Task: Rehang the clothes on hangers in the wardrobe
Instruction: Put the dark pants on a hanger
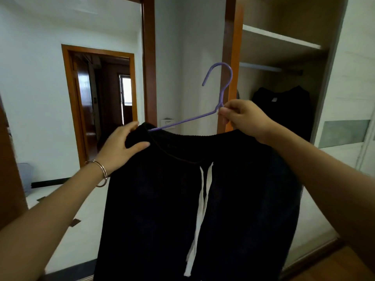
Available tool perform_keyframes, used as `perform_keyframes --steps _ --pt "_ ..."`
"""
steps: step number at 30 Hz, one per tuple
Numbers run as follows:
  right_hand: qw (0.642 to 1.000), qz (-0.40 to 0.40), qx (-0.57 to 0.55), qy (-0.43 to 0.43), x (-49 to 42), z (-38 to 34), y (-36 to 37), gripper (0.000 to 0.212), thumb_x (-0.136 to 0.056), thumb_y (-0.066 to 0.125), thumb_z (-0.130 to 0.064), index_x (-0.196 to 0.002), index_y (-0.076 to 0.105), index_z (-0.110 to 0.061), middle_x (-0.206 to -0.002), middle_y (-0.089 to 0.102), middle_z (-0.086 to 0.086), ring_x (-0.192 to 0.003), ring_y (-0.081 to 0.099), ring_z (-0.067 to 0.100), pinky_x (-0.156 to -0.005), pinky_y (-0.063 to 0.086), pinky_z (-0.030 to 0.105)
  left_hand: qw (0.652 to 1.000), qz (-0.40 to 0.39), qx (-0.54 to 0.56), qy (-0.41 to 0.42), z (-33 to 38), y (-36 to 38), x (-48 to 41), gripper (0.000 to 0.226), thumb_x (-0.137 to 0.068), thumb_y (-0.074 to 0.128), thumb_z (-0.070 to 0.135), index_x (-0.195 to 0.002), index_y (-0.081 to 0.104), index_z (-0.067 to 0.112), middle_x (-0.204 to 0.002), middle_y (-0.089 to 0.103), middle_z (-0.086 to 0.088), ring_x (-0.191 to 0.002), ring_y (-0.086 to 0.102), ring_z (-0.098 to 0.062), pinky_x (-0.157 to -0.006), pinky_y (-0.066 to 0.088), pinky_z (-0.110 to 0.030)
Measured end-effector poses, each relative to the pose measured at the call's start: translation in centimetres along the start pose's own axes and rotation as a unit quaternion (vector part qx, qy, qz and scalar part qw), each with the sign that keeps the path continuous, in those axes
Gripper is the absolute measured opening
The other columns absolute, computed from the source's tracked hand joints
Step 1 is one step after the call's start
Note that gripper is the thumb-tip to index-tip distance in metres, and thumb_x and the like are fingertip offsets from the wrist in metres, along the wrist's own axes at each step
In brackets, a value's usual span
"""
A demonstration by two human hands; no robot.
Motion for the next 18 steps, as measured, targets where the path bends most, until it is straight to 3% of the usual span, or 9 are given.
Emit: perform_keyframes --steps 4,7,9,13,18 --pt "0.997 -0.035 -0.072 0.0 0.1 -0.4 0.4 0.016 -0.095 0.044 -0.032 -0.1 0.059 -0.032 -0.068 0.05 -0.003 -0.06 0.046 0.007 -0.06 0.043 0.016 0.996 0.028 0.08 -0.009 -1.1 0.1 -0.2 0.04 -0.091 0.049 0.027 -0.129 0.048 0.017 -0.118 0.054 0.002 -0.104 0.046 -0.01 -0.088 0.036 -0.022" --pt "0.996 -0.036 -0.078 0.01 0.6 0.2 0.4 0.023 -0.096 0.04 -0.033 -0.088 0.061 -0.032 -0.067 0.046 -0.003 -0.057 0.042 0.007 -0.052 0.042 0.011 0.988 -0.013 0.154 -0.017 -0.8 0.3 -0.9 0.025 -0.093 0.045 0.026 -0.116 0.053 0.031 -0.095 0.055 0.018 -0.085 0.051 0.003 -0.069 0.04 -0.006" --pt "0.995 -0.059 -0.076 0.024 1.1 0.9 0.6 0.025 -0.097 0.039 -0.032 -0.083 0.06 -0.029 -0.067 0.043 -0.001 -0.058 0.041 0.009 -0.056 0.04 0.017 0.982 -0.05 0.183 -0.019 -0.5 0.4 -1.6 0.018 -0.094 0.043 0.026 -0.103 0.054 0.037 -0.09 0.055 0.022 -0.081 0.051 0.005 -0.065 0.041 -0.007" --pt "0.993 -0.092 -0.061 0.037 2.0 2.1 1.2 0.026 -0.097 0.04 -0.033 -0.081 0.061 -0.029 -0.069 0.044 0.002 -0.06 0.04 0.013 -0.059 0.038 0.022 0.966 -0.138 0.217 -0.019 0.9 1.8 -4.0 0.024 -0.094 0.043 0.026 -0.115 0.053 0.031 -0.103 0.061 0.009 -0.095 0.057 -0.005 -0.086 0.044 -0.02" --pt "0.996 -0.026 -0.068 0.052 2.0 3.3 -1.3 0.027 -0.097 0.041 -0.031 -0.079 0.06 -0.029 -0.066 0.042 -0.001 -0.056 0.038 0.008 -0.052 0.035 0.017 0.956 -0.261 0.133 -0.01 2.3 6.1 -5.6 0.02 -0.094 0.043 0.031 -0.09 0.06 0.039 -0.105 0.063 0.008 -0.103 0.057 -0.013 -0.103 0.039 -0.033"
Point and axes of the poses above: each hand's wrist, its own x-axis away from the middle knuckle, its own y-axis out of the palm, z = x × y, the point moved 6 cm from there along -x, towards the middle knuckle
